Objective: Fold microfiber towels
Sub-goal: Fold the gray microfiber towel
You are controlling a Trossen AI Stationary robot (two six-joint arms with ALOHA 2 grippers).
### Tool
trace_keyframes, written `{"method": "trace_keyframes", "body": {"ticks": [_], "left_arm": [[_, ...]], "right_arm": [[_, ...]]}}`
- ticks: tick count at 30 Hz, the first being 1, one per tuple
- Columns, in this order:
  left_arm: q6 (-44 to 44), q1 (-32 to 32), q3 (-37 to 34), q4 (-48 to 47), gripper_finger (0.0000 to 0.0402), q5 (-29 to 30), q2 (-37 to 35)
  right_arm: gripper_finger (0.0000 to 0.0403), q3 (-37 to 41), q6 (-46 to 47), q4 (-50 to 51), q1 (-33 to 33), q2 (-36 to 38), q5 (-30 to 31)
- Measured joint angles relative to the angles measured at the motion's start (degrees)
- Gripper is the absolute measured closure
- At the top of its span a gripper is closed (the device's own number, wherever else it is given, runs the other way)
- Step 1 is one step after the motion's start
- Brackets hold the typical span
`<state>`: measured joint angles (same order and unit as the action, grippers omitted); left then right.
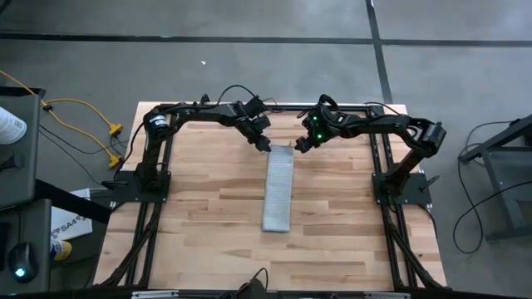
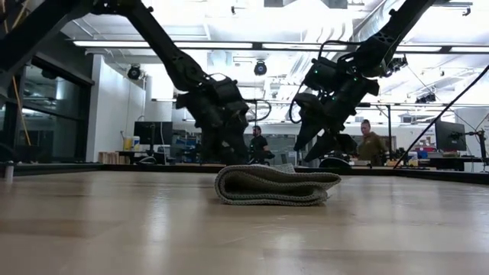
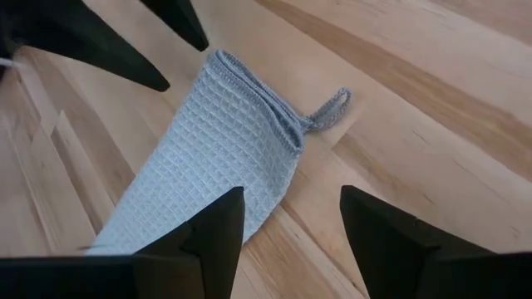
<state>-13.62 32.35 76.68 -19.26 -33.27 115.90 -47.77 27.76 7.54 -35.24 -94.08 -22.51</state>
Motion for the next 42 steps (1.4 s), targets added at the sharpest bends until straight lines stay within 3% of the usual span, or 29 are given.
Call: {"method": "trace_keyframes", "body": {"ticks": [14,20,28,42], "left_arm": [[-3.66,0.27,-0.04,2.83,0.0204,-0.34,0.74],[-7.64,-0.13,-0.04,3.82,0.0204,1.9,0.74],[-8.22,-2.64,0.97,1.76,0.0204,9.48,0.72],[-9.2,-2.89,1.73,-0.15,0.0204,9.64,0.68]], "right_arm": [[0.0209,0.0,1.17,-0.01,0.0,0.0,-0.01],[0.0209,0.0,2.0,-0.14,0.06,0.0,-0.12],[0.0209,0.0,2.0,-0.49,1.03,0.0,-0.14],[0.0209,0.0,2.02,-0.47,1.64,-0.02,-0.1]]}}
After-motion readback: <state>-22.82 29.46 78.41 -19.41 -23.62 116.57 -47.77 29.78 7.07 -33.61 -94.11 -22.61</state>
